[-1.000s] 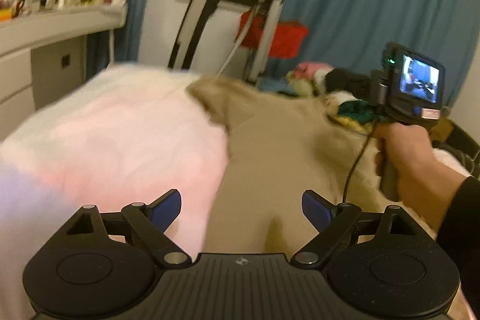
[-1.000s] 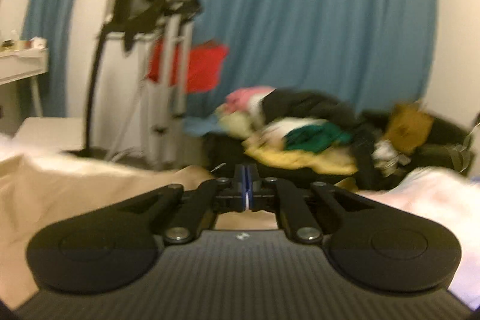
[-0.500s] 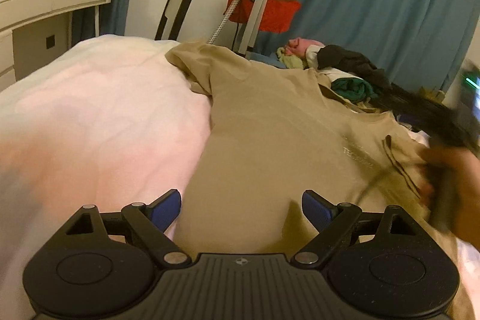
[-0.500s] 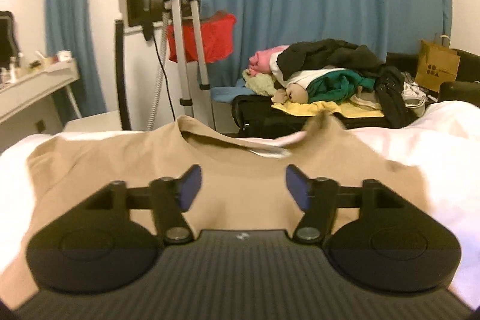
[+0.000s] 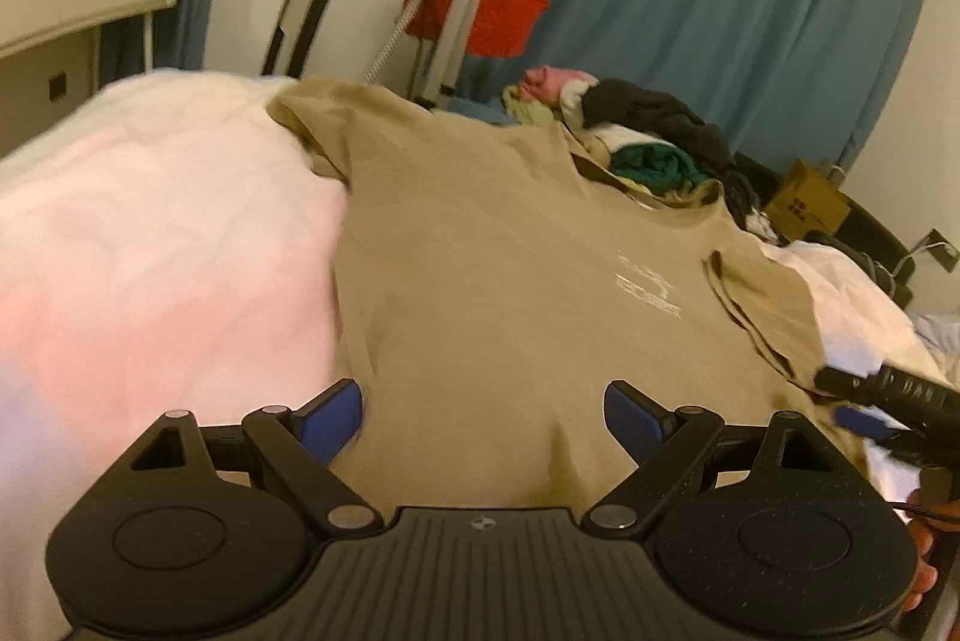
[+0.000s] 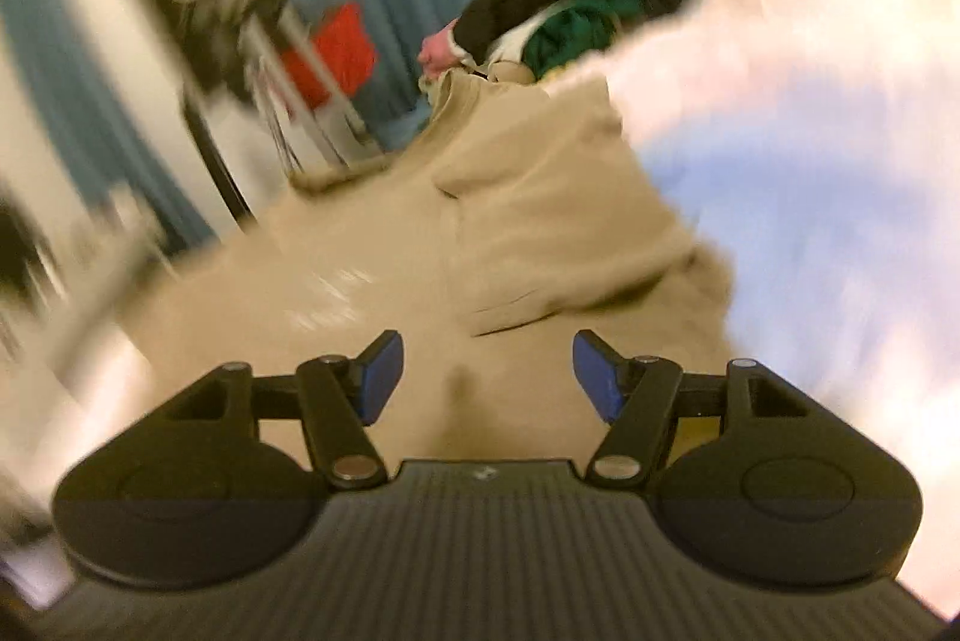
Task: Fold clothes
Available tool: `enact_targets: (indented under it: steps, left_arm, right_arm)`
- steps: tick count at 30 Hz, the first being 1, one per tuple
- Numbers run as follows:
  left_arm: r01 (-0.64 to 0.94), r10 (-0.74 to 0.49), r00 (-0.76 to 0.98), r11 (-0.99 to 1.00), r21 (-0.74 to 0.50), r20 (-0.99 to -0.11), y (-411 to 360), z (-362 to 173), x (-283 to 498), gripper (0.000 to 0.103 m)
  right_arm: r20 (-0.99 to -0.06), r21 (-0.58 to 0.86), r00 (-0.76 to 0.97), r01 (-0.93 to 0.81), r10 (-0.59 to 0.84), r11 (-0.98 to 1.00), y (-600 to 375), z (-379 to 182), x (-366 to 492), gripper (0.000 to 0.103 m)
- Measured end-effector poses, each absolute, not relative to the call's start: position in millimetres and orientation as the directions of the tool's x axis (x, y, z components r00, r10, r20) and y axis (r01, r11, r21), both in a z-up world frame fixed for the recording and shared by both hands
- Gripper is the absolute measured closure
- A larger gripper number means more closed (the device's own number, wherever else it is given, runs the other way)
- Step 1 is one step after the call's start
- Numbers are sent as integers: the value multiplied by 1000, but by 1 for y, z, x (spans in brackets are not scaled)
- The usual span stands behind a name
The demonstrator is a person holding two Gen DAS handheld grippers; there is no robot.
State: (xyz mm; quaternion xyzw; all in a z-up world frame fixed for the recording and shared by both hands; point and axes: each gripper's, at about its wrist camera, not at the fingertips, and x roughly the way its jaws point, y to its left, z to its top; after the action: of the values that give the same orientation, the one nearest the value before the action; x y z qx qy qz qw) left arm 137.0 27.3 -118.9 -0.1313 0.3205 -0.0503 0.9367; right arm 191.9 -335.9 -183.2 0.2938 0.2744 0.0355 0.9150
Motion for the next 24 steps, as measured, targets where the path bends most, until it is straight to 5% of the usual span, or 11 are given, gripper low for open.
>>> enact_targets:
  steps: [5, 10, 15, 18, 24]
  left_arm:
    - [86, -224, 774, 964, -253, -592, 2, -113, 150, 16]
    - [167, -213, 756, 977, -133, -619, -36, -97, 179, 17]
    - [201, -254, 728, 967, -156, -636, -69, -85, 231, 17]
    - [224, -318, 710, 948, -226, -628, -95, -89, 284, 17]
    - [272, -411, 660, 911, -310, -629, -155, -112, 388, 17]
  right_arm:
    - [-350, 872, 887, 192, 300, 451, -356, -221, 191, 37]
    - [-302, 922, 908, 201, 292, 331, -369, -242, 202, 39]
    - [-267, 957, 930, 224, 253, 186, -381, -255, 206, 44]
    - [-276, 956, 928, 237, 251, 173, -381, -256, 212, 49]
    - [-273, 961, 928, 252, 252, 114, -389, -271, 216, 77]
